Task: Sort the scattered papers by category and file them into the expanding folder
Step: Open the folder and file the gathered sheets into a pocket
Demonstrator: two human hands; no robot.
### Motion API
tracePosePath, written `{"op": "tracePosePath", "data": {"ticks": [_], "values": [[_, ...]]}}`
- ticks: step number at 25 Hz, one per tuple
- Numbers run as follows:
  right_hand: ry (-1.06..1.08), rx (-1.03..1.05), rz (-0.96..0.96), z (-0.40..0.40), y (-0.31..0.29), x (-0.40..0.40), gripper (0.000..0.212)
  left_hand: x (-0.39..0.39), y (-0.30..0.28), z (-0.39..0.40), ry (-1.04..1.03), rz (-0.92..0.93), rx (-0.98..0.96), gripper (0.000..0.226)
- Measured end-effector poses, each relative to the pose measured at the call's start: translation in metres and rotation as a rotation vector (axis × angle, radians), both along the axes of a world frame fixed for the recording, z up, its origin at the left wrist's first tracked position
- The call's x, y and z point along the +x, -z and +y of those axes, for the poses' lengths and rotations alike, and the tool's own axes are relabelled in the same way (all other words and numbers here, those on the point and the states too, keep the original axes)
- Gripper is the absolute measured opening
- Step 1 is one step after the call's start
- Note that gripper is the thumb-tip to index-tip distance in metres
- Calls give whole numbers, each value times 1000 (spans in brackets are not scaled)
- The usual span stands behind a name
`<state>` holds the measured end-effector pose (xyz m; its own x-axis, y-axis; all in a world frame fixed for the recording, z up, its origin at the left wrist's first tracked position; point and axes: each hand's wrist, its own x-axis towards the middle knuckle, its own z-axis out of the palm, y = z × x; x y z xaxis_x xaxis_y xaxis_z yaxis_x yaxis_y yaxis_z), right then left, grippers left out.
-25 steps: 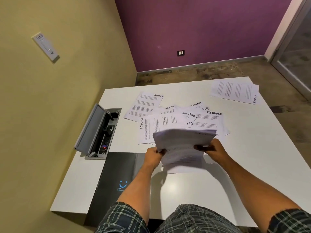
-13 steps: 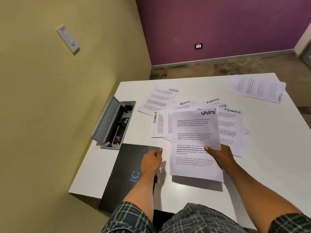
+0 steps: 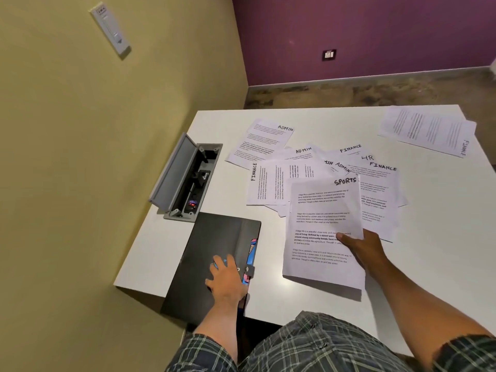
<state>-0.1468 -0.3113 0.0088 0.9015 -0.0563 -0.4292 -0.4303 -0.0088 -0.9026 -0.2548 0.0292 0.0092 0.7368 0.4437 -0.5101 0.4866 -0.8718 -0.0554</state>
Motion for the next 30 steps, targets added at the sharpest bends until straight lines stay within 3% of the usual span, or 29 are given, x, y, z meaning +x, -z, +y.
{"op": "tracePosePath", "data": {"ticks": [13,18,22,27,30], "values": [[11,9,-31,-7,-1,-9,39,22,-20,-4,30,-55,-131,79],[35,15,-46,-12,3,-12,36,20,-27,-4,55,-91,-58,82],[37,-3,-29,-13,6,-14,32,21,-33,-6,199,-179,3,82],[58,-28,-41,-16,7,-15,33,30,-44,-2,315,-93,141,48],[83,-47,-44,-17,4,-14,38,36,-51,-1,348,-97,211,48]]}}
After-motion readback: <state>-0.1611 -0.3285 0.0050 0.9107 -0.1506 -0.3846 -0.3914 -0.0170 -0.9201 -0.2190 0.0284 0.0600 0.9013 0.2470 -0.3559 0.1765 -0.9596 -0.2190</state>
